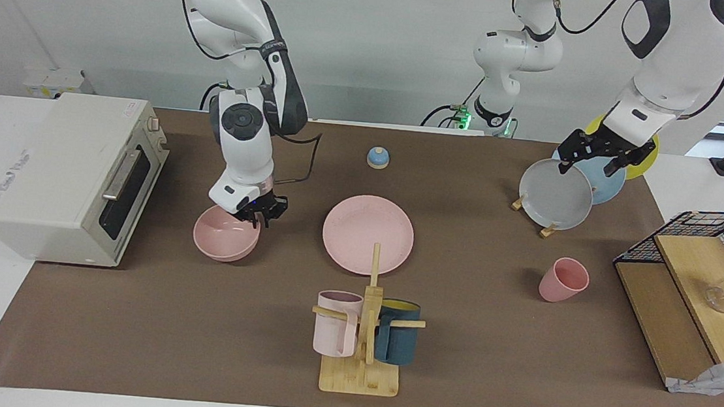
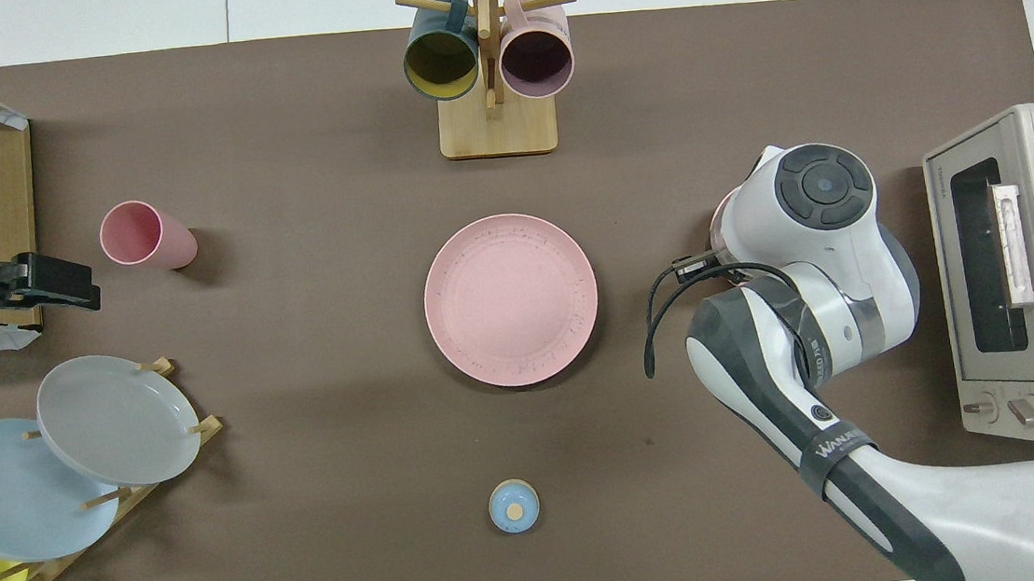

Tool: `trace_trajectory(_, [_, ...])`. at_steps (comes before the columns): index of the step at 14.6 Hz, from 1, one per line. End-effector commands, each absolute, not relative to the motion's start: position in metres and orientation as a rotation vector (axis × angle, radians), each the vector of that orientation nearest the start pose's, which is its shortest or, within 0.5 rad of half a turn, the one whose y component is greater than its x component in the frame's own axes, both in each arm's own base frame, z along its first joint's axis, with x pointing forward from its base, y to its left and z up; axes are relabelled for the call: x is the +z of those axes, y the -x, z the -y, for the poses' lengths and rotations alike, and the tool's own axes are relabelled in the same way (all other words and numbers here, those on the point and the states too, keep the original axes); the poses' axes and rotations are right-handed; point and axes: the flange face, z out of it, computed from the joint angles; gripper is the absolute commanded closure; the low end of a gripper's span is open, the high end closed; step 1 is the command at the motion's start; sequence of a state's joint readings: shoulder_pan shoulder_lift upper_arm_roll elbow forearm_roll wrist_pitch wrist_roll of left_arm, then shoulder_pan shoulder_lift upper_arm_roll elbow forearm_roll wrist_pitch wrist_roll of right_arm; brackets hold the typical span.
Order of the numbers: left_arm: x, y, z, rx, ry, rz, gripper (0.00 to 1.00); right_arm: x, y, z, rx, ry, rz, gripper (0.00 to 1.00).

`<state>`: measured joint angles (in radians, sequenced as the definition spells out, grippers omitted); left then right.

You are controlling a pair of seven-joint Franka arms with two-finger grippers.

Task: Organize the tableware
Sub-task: 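Reach the right gripper to the pink bowl and grasp its rim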

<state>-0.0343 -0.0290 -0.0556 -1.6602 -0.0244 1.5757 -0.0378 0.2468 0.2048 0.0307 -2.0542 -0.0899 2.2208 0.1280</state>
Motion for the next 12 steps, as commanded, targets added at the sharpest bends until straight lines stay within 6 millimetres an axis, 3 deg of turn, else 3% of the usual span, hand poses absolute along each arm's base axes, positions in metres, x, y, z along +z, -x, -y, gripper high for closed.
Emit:
trace_trajectory(1, [0.601, -0.537, 0.054, 0.069, 3.172, -0.073, 0.0, 0.351, -0.561, -0.162, 0.028, 3.226, 0.391, 1.0])
trace_trajectory(3, [0.602, -0.538, 0.054, 0.067, 3.172, -0.073, 0.0, 0.392, -0.574, -0.215, 0.097, 3.245, 0.442, 1.0])
trace_trajectory(4, [0.602, -0.538, 0.054, 0.06, 3.172, -0.073, 0.0, 0.419, -0.584, -0.232, 0.093, 3.258, 0.389, 1.0])
trace_trajectory(6, [0.598, -0.546, 0.054, 0.033, 3.175, -0.065, 0.0, 0.444, -0.582, -0.277, 0.064, 3.256, 0.347, 1.0])
trace_trajectory(9, [0.564, -0.577, 0.054, 0.037, 3.188, -0.049, 0.0, 0.442, -0.56, -0.363, 0.084, 3.287, 0.236, 1.0])
trace_trajectory(10, [0.547, -0.59, 0.056, 0.037, 3.19, -0.049, 0.0, 0.449, -0.563, -0.393, 0.051, 3.283, 0.195, 1.0])
trace_trajectory(12, [0.514, -0.616, 0.057, 0.05, 3.196, -0.041, 0.0, 0.446, -0.567, -0.425, 0.012, 3.263, 0.163, 1.0])
